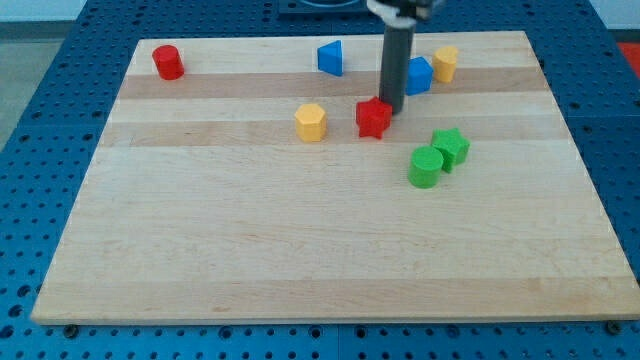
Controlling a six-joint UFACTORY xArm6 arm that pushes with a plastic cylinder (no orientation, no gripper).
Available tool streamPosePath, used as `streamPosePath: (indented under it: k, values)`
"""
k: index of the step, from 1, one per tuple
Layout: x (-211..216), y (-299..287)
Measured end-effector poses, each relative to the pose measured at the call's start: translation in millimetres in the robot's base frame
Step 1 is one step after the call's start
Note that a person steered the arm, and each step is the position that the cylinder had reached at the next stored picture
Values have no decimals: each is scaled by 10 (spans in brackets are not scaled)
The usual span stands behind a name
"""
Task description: Push the red star to the center of the board
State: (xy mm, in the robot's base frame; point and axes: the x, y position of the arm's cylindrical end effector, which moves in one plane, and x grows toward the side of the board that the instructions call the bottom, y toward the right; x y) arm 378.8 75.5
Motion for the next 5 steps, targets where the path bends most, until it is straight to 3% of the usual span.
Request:
streamPosePath:
  k: [2, 5]
  values:
    - [174, -43]
    - [-1065, -190]
